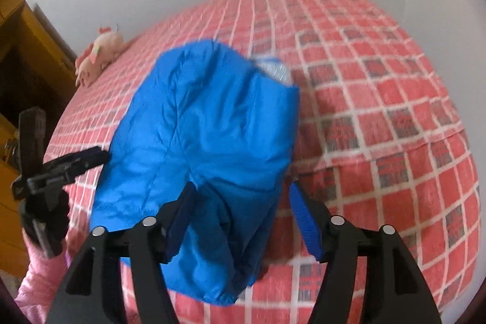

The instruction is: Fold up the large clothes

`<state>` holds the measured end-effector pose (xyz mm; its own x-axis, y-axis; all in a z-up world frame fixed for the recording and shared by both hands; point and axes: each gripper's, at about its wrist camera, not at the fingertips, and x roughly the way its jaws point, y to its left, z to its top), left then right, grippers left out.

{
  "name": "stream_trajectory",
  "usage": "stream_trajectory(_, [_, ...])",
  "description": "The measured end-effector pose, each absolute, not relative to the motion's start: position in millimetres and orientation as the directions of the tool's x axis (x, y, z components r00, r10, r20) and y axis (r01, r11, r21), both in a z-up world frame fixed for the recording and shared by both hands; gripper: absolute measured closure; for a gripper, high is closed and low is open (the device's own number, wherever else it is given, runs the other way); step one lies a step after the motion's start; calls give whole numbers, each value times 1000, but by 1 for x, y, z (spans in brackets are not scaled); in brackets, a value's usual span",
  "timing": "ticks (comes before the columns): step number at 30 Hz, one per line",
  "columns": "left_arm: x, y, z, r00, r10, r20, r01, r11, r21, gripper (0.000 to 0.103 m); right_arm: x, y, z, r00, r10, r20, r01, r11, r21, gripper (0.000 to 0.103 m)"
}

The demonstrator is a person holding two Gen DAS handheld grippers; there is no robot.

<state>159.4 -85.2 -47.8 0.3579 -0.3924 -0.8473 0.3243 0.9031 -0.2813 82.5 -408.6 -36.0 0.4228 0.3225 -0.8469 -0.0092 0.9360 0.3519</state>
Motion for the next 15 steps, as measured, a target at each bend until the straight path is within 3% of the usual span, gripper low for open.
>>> stream_trajectory(8, [177,-97,-68,272,-469,-840,353,861,-366,7,110,-400,-79,262,428,-865,20,894,448,14])
stream_trajectory(13, [181,-105,-84,205,-553,-808,368,808,-460,7,116,-408,-98,247,530,-811,17,835,550,15])
stream_trajectory(15, [180,-114,-88,154,-604,-782,382,766,-517,8,116,-406,-97,264,557,-787,-22,819,573,23])
